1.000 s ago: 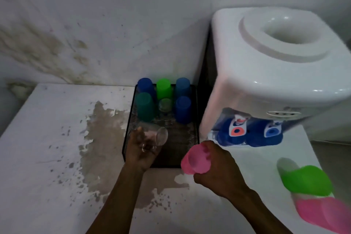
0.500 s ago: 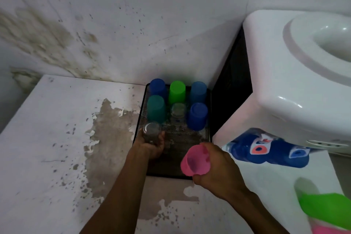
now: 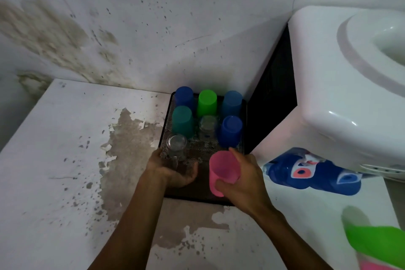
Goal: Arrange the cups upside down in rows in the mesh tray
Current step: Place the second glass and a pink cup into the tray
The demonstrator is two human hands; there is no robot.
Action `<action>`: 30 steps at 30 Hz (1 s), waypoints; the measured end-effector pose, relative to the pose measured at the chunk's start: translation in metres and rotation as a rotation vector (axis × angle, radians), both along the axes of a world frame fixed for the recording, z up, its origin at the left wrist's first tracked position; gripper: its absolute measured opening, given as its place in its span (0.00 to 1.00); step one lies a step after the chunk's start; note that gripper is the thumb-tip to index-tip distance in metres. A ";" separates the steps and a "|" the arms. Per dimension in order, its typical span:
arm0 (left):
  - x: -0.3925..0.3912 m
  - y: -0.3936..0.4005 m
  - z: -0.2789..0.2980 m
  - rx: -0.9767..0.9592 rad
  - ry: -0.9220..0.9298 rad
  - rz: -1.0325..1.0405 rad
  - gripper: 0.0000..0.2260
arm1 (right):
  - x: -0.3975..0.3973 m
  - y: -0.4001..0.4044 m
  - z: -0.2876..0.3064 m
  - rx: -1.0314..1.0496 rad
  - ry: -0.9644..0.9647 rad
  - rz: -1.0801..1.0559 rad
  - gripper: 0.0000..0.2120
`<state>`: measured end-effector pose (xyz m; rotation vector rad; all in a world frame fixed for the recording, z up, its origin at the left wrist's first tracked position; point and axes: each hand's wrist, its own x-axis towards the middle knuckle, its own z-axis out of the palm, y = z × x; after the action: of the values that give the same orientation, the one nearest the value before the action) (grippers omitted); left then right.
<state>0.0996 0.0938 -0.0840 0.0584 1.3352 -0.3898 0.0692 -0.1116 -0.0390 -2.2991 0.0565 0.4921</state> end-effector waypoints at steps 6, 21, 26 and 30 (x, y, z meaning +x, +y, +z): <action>-0.025 0.004 0.023 0.330 -0.132 -0.372 0.28 | 0.008 0.019 -0.015 0.493 0.153 -0.435 0.30; 0.000 -0.001 0.005 1.797 -0.351 -1.504 0.41 | 0.048 0.050 -0.057 1.087 1.075 -1.147 0.26; 0.008 0.009 0.001 1.832 -0.418 -1.494 0.34 | 0.061 0.055 -0.063 1.099 1.081 -1.249 0.29; 0.017 0.021 0.001 1.830 -0.674 -1.651 0.30 | 0.069 0.057 -0.072 1.127 1.111 -1.291 0.30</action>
<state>0.1165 0.1151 -0.0829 2.6162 0.2469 -0.2670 0.1378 -0.0545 -0.1109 -0.4177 1.2945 0.7136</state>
